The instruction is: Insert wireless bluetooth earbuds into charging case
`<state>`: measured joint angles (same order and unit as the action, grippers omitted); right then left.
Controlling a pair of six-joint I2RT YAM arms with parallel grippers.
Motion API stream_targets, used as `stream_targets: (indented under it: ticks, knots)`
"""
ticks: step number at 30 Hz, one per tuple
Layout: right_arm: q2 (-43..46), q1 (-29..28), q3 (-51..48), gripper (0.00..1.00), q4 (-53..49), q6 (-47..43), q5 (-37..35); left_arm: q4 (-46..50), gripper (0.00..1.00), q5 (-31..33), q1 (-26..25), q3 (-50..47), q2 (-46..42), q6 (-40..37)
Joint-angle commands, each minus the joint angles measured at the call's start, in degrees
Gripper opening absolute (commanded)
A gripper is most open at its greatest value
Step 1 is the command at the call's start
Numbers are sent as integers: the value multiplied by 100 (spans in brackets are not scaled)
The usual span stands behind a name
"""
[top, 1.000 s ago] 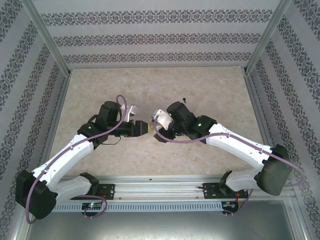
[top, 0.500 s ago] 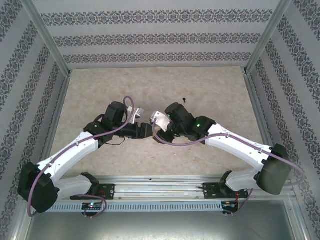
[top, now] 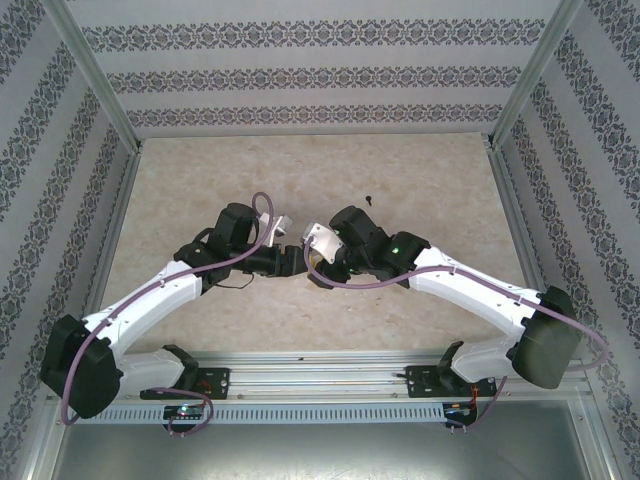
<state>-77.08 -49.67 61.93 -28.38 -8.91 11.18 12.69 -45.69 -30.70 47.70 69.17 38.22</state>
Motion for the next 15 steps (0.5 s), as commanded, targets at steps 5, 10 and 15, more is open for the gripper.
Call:
stream_targets:
  ticks: [5, 10, 15]
  knots:
    - [190, -158, -39, 29, 994, 170, 503, -710, 64, 52, 4, -127, -80, 476]
    - [435, -157, -298, 29, 1313, 166, 423, -615, 63, 58, 227, -134, -632, 522]
    - [645, -166, -449, 29, 1588, -98, 344, -118, 64, 170, 342, -40, -1177, -40]
